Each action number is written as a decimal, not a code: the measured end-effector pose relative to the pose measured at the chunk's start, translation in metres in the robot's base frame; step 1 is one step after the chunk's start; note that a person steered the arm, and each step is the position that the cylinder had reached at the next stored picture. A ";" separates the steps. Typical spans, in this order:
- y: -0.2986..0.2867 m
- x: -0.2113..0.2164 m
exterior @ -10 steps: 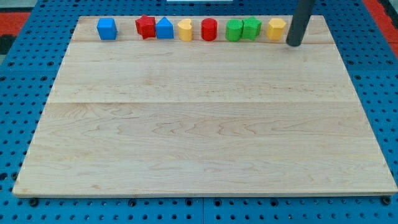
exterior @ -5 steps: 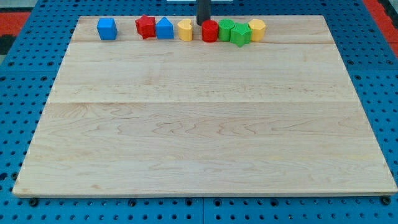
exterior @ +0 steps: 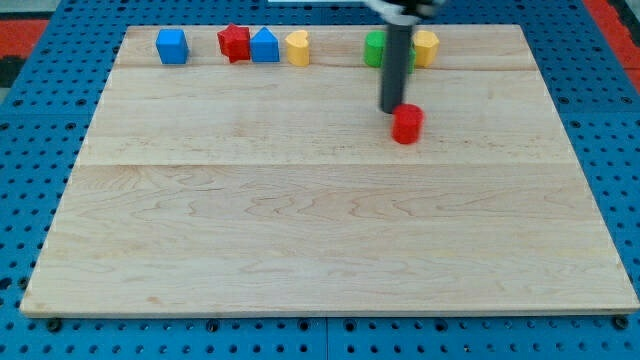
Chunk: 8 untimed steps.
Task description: Move the red circle towards the center right of the board
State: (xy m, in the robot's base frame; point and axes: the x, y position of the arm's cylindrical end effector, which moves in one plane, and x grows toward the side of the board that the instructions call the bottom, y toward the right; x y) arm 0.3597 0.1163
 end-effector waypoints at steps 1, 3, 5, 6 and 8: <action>0.020 0.002; -0.053 -0.007; 0.009 0.038; -0.076 0.037; -0.180 -0.014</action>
